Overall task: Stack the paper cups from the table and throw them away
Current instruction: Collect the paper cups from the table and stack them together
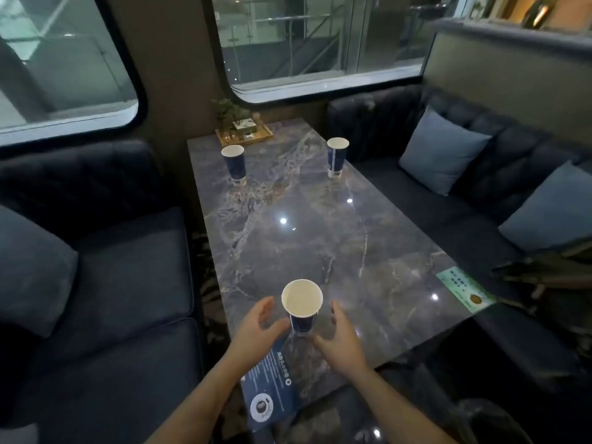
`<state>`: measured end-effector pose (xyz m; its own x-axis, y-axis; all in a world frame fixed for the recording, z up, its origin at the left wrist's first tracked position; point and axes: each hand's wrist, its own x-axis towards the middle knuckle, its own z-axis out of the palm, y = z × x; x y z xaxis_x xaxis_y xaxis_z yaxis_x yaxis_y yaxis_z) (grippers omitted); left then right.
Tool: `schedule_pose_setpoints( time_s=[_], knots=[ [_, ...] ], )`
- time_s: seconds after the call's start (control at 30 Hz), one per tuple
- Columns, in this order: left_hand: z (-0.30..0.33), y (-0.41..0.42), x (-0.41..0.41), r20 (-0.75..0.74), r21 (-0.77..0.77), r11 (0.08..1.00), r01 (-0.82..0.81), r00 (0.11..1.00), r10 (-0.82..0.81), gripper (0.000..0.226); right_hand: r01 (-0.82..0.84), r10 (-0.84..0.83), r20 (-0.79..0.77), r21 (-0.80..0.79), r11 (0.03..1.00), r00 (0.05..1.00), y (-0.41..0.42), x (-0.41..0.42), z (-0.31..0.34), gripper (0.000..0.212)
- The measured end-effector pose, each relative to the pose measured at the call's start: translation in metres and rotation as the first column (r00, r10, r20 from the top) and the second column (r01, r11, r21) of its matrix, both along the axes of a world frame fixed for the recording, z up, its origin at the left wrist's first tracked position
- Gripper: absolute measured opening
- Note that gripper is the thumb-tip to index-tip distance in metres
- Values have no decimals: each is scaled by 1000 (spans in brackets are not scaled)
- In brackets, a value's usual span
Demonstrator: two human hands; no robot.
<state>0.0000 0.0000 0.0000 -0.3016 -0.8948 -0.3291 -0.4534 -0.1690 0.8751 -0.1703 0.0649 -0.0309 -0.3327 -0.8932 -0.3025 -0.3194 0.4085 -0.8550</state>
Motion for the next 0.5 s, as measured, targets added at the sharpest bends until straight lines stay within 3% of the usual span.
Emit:
schedule_pose_setpoints(
  time_s=[0.1, 0.2, 0.4, 0.5],
  knots=[
    [-7, -14, -17, -4, 0, 1000, 3, 1000, -3, 69, 20, -19, 69, -15, 1000, 997, -8, -12, -5, 94],
    [-17, -21, -26, 2, 23, 999, 44, 999, -44, 66, -36, 46, 158, -64, 997, 986, -13, -17, -6, 64],
    [-21, -34, -28, -62, 37, 996, 75, 995, -73, 76, 28, 2, 214, -135, 990, 977, -24, -7, -15, 62],
    [-19, -45, -26, -100, 42, 994, 99, 990, -95, 86, 66, -47, 150, -125, 990, 988, -31, 2, -13, 65]
  ],
)
